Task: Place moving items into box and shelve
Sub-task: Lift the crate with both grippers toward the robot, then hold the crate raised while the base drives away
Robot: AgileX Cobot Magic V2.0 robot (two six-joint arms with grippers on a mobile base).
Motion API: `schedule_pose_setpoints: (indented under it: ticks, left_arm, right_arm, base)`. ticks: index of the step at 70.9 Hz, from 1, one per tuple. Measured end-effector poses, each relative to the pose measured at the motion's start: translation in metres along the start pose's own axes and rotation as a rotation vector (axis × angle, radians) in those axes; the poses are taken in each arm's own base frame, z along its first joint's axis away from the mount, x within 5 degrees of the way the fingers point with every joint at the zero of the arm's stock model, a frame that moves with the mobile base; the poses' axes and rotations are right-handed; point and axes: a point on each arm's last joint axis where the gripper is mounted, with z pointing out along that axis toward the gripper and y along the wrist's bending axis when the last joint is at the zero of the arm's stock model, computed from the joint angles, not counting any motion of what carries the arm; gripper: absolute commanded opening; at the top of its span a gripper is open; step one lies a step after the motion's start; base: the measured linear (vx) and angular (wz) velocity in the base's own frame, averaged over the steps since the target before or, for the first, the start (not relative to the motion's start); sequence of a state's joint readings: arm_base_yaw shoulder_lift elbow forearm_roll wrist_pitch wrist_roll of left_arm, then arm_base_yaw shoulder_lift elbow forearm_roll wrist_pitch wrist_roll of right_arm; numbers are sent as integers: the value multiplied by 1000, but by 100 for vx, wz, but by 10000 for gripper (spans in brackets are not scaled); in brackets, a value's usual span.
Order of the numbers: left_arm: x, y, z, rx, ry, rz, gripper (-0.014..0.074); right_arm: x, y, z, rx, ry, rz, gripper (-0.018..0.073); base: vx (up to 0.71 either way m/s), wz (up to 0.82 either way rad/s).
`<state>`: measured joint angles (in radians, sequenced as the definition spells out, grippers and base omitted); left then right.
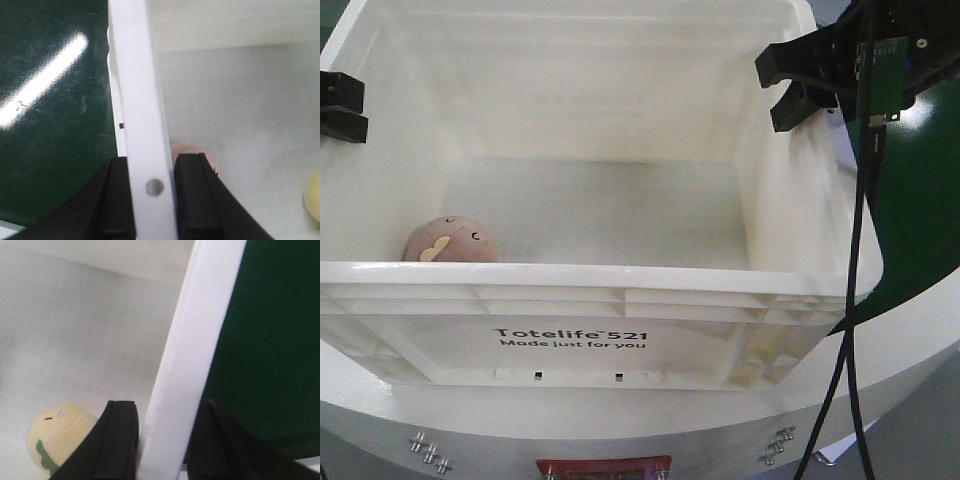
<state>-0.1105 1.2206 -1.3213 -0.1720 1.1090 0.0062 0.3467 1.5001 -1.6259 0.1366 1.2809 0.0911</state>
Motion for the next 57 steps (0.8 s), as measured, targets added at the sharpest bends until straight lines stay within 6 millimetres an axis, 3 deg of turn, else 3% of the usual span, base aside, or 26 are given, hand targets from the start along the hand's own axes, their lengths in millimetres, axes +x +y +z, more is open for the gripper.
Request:
schedule_pose_setpoints:
  ticks: [57]
  left_arm:
    - [-2, 0, 0, 1, -24, -2, -4]
  right_arm:
    - [0, 0, 0, 0, 4, 0, -4]
  base:
    - [0, 0]
